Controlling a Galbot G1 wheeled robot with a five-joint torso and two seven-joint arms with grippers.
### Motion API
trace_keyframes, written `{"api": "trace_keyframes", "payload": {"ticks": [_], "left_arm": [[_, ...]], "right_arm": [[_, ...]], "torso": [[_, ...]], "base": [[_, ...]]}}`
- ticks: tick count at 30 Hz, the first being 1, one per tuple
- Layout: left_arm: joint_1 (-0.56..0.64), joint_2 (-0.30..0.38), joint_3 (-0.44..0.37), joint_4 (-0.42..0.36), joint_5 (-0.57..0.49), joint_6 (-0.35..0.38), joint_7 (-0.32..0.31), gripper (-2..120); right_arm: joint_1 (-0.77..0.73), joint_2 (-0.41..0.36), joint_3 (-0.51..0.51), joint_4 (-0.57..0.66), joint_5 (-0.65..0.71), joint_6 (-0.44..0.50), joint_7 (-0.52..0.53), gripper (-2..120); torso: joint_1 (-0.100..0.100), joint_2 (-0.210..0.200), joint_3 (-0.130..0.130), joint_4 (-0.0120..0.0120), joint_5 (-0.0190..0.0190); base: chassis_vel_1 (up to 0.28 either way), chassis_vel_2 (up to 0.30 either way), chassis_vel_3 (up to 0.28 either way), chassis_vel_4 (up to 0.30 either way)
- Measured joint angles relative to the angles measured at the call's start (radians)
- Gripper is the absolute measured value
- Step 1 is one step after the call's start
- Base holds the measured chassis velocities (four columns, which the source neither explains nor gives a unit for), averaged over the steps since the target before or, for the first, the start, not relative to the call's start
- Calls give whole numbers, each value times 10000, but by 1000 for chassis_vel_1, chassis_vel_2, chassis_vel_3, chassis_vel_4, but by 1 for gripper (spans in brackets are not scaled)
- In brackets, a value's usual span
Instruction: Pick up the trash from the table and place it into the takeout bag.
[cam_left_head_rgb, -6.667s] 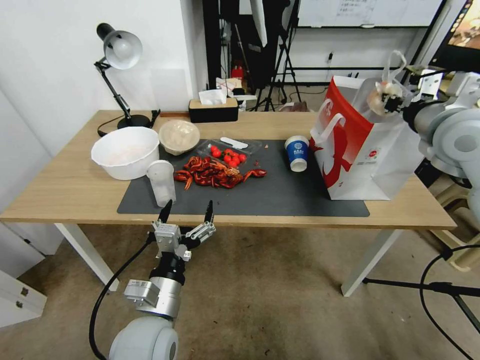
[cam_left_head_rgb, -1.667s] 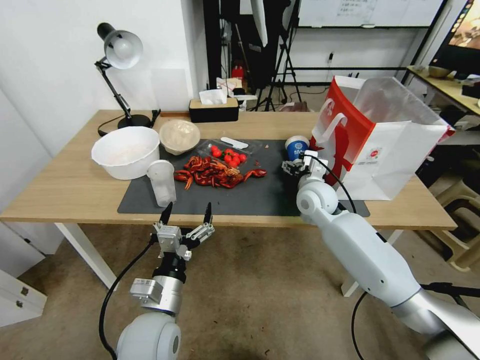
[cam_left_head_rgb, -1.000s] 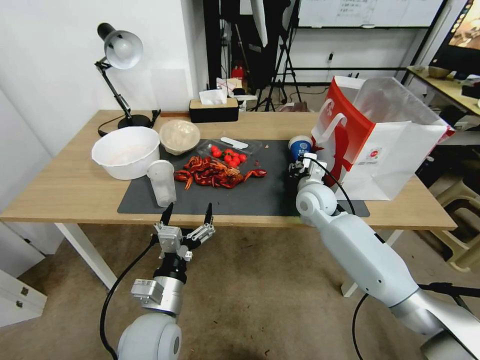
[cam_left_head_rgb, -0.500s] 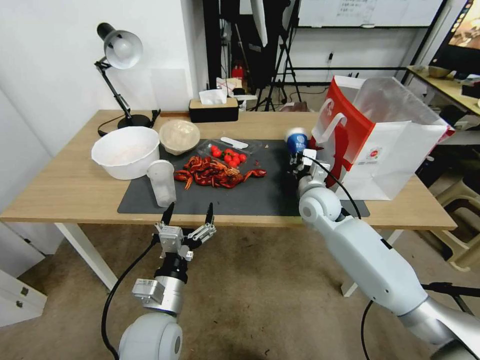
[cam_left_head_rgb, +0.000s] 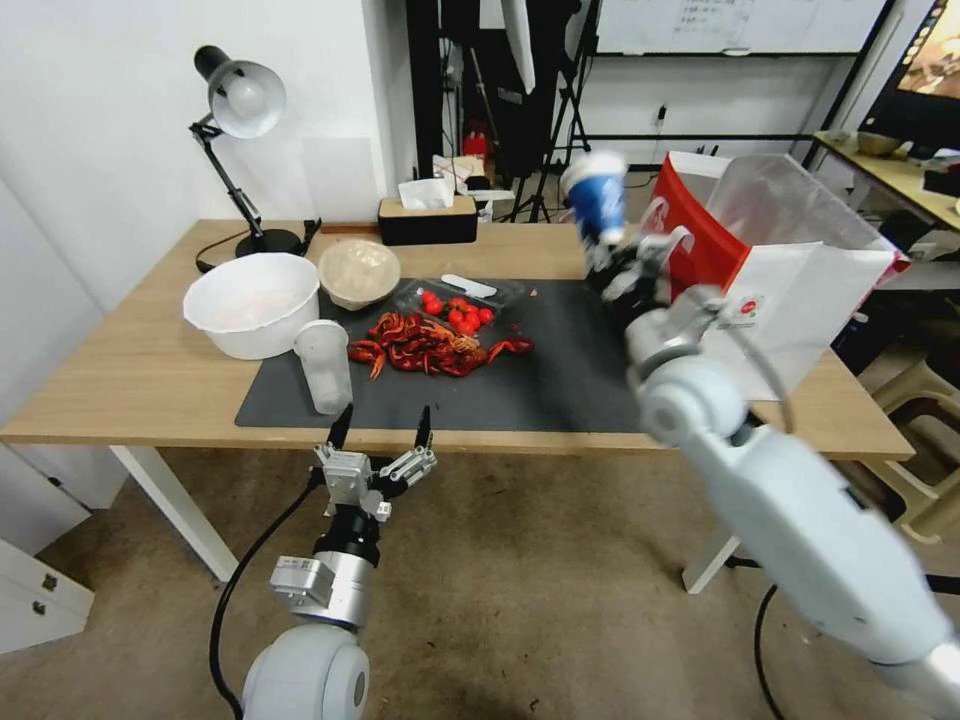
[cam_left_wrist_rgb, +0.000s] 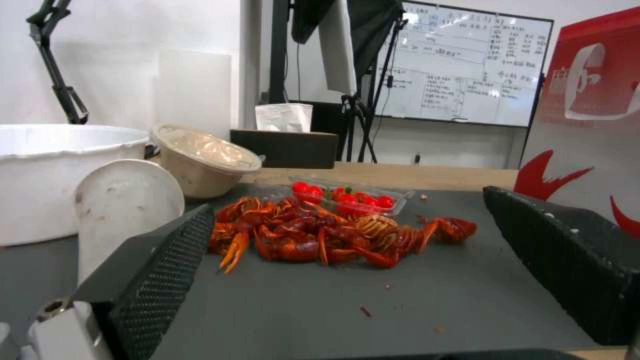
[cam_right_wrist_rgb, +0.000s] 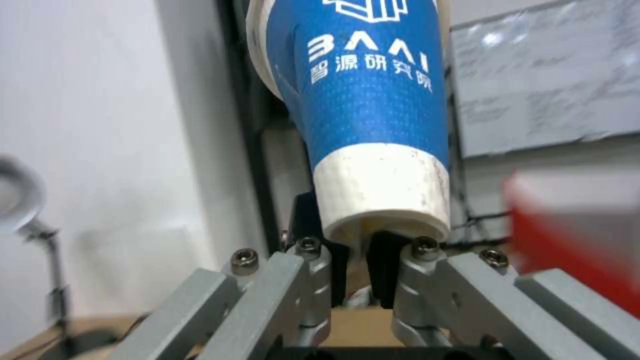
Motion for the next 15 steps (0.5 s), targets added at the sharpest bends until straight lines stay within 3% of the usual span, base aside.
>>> {"api": "trace_keyframes", "payload": {"ticks": [2,9,15], "left_arm": [[12,0,20,-17,23,0,8,100],[163,-2,163,-159,184,-31,55,100],[308,-2,221,-302,268,-109,131,100]], "right_arm": [[0,-171,217,157,60,-196,222,5],[117,-1135,1269,360,811,-2254,2705,5],[359,-1141,1334,-55,1398,-3234,3961,7]], "torso": [[0,0,0,0,0],[0,0,0,-2,0],[0,0,0,2,1]], "base": [[0,0,0,0],[0,0,0,0],[0,0,0,0]]}}
